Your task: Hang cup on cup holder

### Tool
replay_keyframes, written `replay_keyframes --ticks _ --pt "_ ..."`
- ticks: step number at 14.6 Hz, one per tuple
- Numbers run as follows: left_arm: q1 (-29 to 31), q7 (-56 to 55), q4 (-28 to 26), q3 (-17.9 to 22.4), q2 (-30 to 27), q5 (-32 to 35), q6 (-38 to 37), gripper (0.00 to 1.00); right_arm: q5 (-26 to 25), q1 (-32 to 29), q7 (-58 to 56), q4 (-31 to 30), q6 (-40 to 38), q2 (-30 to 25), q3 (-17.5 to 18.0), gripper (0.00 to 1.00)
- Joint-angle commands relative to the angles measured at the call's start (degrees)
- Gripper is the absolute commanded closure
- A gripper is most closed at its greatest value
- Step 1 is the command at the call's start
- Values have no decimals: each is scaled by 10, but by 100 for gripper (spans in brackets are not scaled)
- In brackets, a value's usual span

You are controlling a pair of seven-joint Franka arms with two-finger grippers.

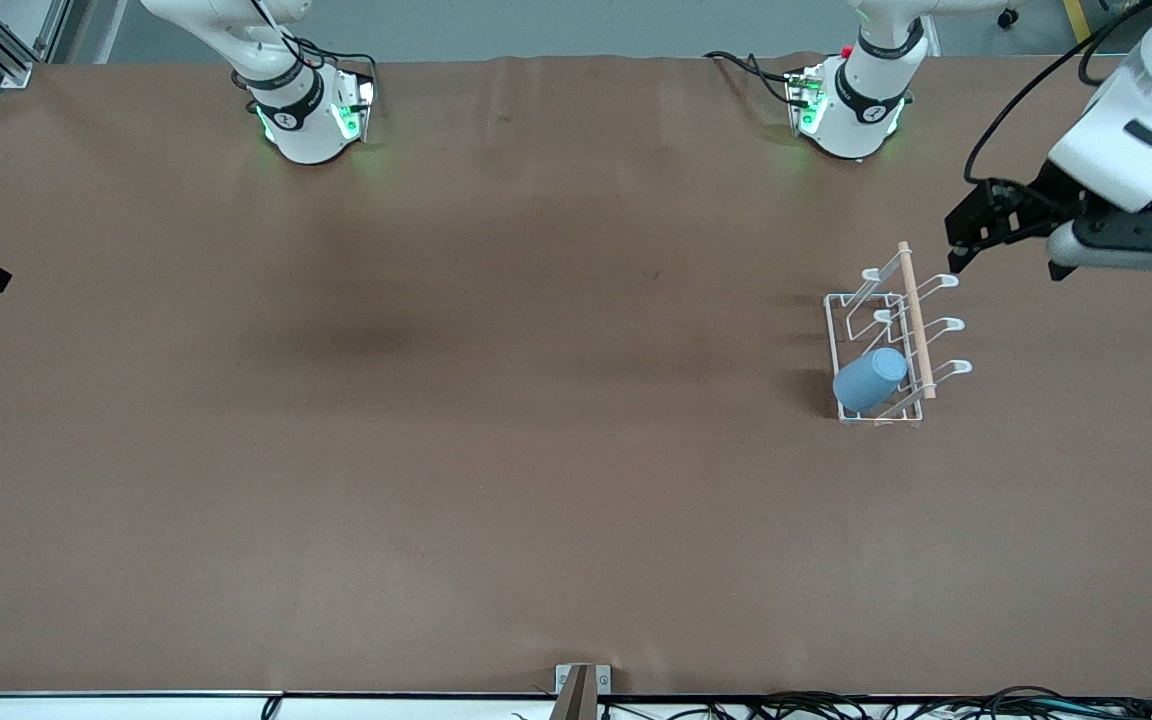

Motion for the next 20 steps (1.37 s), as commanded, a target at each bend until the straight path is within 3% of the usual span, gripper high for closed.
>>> replay_keyframes --ticks 1,11,20 --pt "-25 -1 -53 26 -48 -11 6 0 -6 -7 -5 -23 10 -20 6 0" --pt "-30 -5 -69 40 -43 -5 -1 0 -5 -11 -5 -18 9 -19 8 0" --pt "-34 21 -95 84 -57 -9 -1 0 -5 -8 -5 -18 8 -19 7 0"
